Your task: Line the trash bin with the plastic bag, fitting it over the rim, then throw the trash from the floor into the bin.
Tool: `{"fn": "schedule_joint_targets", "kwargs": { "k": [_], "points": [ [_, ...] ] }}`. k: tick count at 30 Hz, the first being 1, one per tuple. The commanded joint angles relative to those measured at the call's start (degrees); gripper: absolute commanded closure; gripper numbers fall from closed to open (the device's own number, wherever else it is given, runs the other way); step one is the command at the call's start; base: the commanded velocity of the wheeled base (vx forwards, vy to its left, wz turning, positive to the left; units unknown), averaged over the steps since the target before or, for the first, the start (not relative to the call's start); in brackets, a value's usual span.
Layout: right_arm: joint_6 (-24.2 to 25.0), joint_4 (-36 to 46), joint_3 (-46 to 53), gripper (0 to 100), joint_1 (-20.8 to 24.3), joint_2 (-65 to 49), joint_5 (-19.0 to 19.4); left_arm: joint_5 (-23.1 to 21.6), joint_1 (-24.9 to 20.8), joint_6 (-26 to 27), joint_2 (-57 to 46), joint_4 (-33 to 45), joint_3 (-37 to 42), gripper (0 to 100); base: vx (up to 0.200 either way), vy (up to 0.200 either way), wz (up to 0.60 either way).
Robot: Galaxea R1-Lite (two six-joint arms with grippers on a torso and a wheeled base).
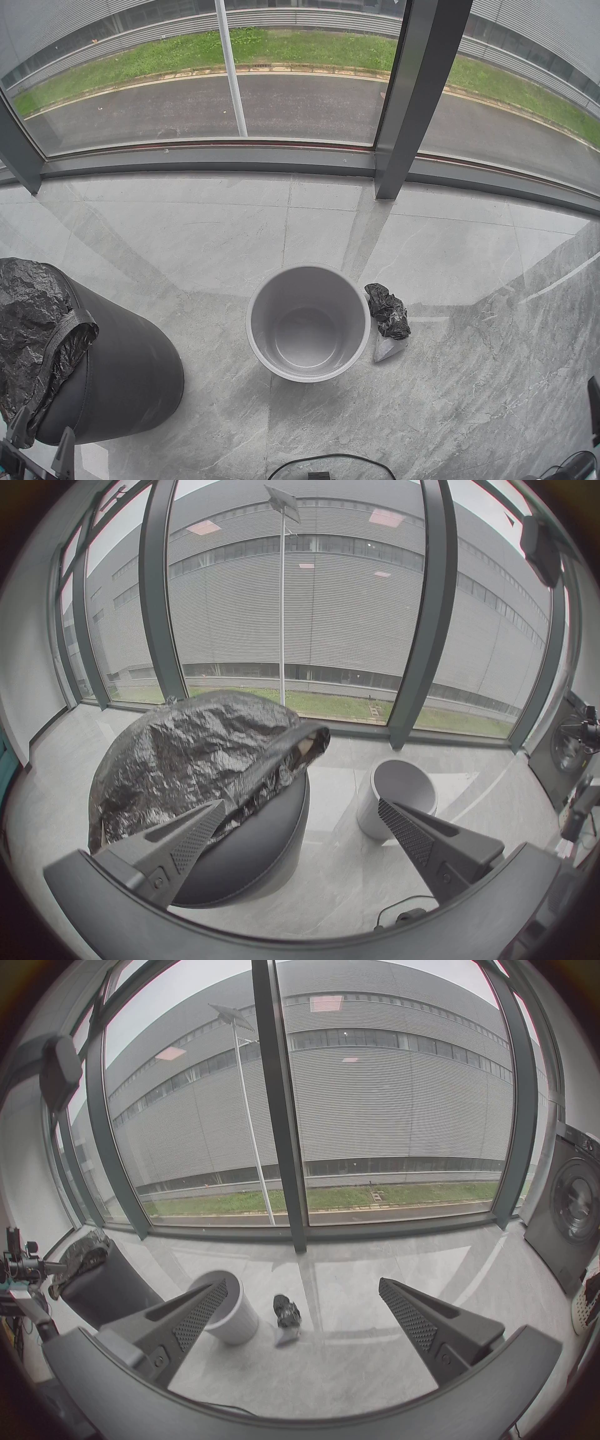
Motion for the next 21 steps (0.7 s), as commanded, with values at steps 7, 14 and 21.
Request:
{"fn": "schedule_joint_targets", "kwargs": {
  "k": [7,14,21],
  "points": [
    [3.53,-27.56,-11.32,0,9.38,36.47,1.21,-1.28,11.90,19.21,23.60,-5.23,-22.95,0,0.000,0.000,0.00],
    [2.47,-31.17,-12.46,0,13.69,44.46,1.29,-5.76,10.59,32.05,30.02,-4.97,-23.91,0,0.000,0.000,0.00],
    [2.38,-31.34,-9.39,0,14.92,45.25,1.21,-6.02,9.88,50.86,33.09,-4.88,-22.59,0,0.000,0.000,0.00]
  ]
}}
